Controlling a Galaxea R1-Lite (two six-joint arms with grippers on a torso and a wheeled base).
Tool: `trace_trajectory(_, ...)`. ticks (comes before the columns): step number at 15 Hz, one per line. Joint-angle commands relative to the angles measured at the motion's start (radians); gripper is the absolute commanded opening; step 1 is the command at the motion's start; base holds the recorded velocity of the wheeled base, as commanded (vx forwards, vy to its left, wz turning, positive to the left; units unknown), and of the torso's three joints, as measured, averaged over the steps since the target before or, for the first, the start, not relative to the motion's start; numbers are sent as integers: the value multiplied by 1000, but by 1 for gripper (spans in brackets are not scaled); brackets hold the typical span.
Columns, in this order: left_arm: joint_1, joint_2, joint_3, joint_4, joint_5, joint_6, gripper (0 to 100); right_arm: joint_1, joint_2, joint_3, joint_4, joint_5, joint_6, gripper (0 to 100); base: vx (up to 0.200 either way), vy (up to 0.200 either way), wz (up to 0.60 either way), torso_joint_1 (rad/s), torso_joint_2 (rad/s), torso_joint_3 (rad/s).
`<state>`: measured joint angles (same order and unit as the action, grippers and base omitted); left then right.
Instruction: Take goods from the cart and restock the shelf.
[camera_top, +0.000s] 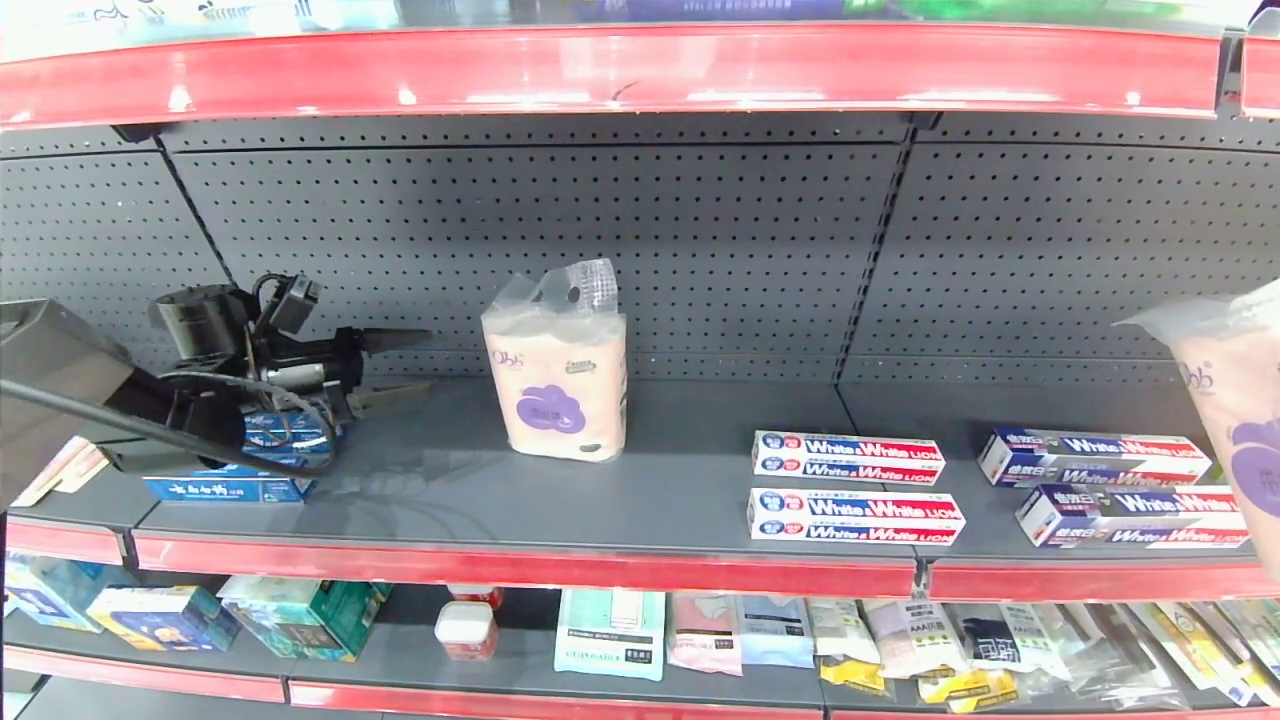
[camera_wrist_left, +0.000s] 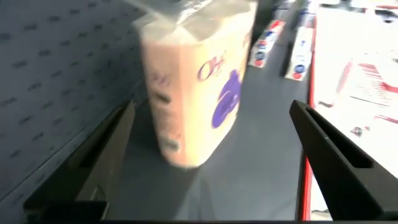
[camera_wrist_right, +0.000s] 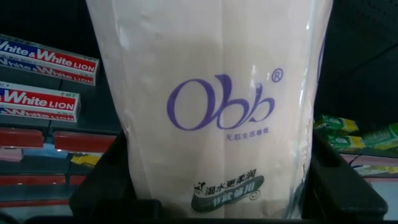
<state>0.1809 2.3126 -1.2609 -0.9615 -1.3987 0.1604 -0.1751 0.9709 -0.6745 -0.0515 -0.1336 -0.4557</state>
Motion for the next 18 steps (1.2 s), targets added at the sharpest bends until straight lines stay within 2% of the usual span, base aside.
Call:
trace_trajectory(1, -18, 36, -34, -2, 0, -9, 100, 0, 0, 0, 1, 0, 0, 0, 0, 0, 0, 0, 0, 0)
trace_trajectory(5, -29, 119, -130, 0, -2, -15, 100, 0, -1, 1, 1, -1, -12, 0, 0, 0, 0, 0, 0, 0)
trace_trajectory(7, -46, 169, -203, 0, -2, -38, 100, 0, -3, 0, 1, -1, -20, 0, 0, 0, 0, 0, 0, 0)
trace_trajectory(8, -54, 180, -224, 0, -2, -39, 100, 0, -4, 1, 1, -1, -20, 0, 0, 0, 0, 0, 0, 0)
trace_trajectory(10, -81, 215, -299, 0, -2, -84, 100, 0, -9, 6, 1, -3, -20, 0, 0, 0, 0, 0, 0, 0)
trace_trajectory(14, -123, 272, -396, -2, -2, -131, 100, 0, -9, 4, 1, -3, -29, 0, 0, 0, 0, 0, 0, 0)
trace_trajectory(18, -136, 321, -459, 0, -2, -145, 100, 0, -9, 9, 1, -3, -35, 0, 0, 0, 0, 0, 0, 0)
